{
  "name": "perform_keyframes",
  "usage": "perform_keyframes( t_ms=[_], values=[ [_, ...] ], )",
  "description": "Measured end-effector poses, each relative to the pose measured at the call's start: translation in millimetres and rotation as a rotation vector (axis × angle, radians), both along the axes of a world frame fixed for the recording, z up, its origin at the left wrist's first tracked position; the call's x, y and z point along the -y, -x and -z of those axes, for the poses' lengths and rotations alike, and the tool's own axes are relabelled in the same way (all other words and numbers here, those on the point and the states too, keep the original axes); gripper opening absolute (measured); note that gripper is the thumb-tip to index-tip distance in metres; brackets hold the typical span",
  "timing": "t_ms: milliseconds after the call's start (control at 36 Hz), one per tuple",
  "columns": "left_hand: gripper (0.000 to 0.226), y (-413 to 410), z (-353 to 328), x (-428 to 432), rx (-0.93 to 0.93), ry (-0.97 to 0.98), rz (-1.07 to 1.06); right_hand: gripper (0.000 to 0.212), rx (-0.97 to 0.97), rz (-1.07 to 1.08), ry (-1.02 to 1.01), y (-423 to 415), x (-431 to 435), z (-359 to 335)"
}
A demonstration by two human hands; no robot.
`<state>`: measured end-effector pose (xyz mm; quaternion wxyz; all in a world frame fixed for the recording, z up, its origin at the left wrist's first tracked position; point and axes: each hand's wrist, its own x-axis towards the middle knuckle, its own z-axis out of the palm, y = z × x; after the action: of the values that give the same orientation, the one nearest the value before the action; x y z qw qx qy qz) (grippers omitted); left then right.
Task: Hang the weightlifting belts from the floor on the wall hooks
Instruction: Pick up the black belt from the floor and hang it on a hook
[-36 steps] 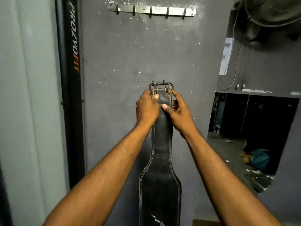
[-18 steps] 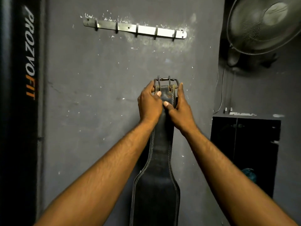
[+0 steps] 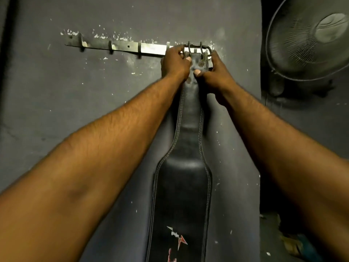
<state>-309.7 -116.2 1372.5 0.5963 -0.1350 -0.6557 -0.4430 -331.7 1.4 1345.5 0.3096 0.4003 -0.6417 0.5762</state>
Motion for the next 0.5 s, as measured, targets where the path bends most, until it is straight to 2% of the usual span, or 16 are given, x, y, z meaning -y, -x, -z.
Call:
perform_keyframes(
  t_ms=[111, 194, 361, 500],
  values=[
    [0.029, 13, -25, 7, 0.046, 0.049, -0.133, 0.052, -0.074, -0.004, 0.037, 10, 4, -20],
    [0.014, 23, -20, 8, 0.098, 0.082, -0.159, 0.035, -0.031, 0.008, -0.033, 22, 1, -17],
    [0.025, 35, 26, 7, 0.056, 0.117, -0.136, 0.048, -0.068, 0.081, -0.035, 39, -5, 25],
    [0.047, 27, 75, 7, 0.061, 0.185, -0.022, 0.049, -0.025, 0.105, 0.049, 40, -6, 67]
  ],
)
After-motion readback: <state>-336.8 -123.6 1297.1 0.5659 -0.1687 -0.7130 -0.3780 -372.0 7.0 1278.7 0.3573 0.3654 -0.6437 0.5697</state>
